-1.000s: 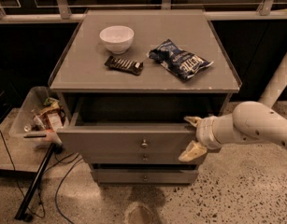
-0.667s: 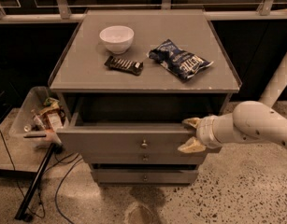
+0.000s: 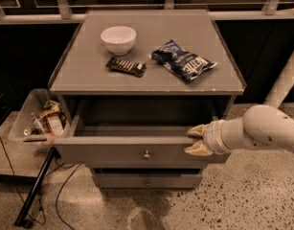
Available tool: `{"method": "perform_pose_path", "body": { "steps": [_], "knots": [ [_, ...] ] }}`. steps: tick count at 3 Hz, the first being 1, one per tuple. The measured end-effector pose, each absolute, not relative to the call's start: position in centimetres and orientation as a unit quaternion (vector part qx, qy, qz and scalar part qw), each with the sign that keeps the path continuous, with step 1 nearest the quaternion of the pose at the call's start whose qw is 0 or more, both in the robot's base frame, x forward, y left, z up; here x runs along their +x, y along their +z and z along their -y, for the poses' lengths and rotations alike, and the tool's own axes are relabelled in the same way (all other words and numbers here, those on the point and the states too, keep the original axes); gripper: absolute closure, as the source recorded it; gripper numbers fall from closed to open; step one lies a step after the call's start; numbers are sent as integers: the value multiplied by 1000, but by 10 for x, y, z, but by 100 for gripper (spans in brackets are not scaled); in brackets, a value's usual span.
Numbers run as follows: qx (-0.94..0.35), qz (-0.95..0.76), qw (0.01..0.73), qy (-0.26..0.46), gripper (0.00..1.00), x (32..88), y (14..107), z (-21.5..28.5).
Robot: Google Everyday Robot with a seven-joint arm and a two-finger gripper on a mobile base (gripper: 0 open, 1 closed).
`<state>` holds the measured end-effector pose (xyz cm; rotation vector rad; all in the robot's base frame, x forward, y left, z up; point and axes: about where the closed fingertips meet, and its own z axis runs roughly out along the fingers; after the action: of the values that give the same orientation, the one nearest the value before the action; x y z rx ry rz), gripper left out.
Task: Open top drawer
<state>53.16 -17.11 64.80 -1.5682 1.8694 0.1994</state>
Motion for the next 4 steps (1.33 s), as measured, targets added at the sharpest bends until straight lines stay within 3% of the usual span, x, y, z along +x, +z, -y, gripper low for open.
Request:
{"method": "perform_pose_path", "body": {
  "steps": [1,2,4],
  "knots": [
    [-602,-718,340,76,100,531,653,171],
    [-594,-725,339,77,100,509,647,177],
    [-594,-725,339,77,58,509,647,177]
  ]
}}
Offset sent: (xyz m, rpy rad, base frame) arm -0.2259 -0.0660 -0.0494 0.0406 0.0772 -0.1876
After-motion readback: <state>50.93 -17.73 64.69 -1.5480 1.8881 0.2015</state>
